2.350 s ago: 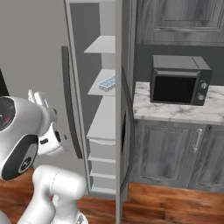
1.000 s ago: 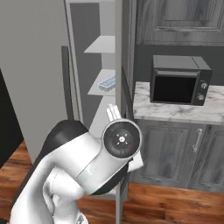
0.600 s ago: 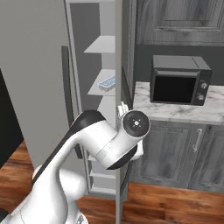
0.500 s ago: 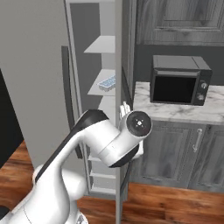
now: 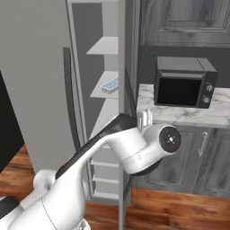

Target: The ice cube tray has been filled with water. Take the tray and place it in the freezer to make ice. Close the freezer door after placing the tray.

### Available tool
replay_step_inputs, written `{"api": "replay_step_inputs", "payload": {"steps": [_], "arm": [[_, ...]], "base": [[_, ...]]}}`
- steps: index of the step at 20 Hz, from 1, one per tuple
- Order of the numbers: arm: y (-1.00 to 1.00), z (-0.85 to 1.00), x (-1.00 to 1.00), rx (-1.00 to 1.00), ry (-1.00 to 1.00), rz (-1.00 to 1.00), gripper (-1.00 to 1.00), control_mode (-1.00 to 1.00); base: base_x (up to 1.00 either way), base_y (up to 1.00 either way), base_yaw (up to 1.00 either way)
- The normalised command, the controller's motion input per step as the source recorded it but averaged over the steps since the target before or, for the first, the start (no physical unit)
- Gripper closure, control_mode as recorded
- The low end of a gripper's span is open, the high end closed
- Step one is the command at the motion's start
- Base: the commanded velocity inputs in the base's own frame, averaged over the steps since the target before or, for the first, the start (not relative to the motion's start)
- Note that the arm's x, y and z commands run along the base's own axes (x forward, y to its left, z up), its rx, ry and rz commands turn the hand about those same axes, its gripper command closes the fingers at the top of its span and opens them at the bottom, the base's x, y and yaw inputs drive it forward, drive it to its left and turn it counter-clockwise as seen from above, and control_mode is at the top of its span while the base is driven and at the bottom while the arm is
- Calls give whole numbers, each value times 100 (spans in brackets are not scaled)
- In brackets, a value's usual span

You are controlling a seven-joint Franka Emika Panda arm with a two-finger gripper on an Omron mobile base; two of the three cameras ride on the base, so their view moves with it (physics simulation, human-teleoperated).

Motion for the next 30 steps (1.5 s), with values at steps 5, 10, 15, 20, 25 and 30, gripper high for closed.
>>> {"api": "replay_step_inputs", "payload": {"steps": [5, 10, 15, 20, 25, 30], "arm": [[-37, -21, 40, 23, 11, 1, -100, -100], [-23, -26, 57, 24, 17, 3, -100, -100], [-10, -36, 56, 21, 14, 4, -100, -100], [-1, -39, 40, 15, 2, 6, -100, -100], [0, -37, 23, 7, 2, 1, -100, -100], [3, -39, 15, 4, 5, 0, -100, -100]], "base": [[0, 0, 0], [0, 0, 0], [0, 0, 0], [0, 0, 0], [0, 0, 0], [0, 0, 0]]}}
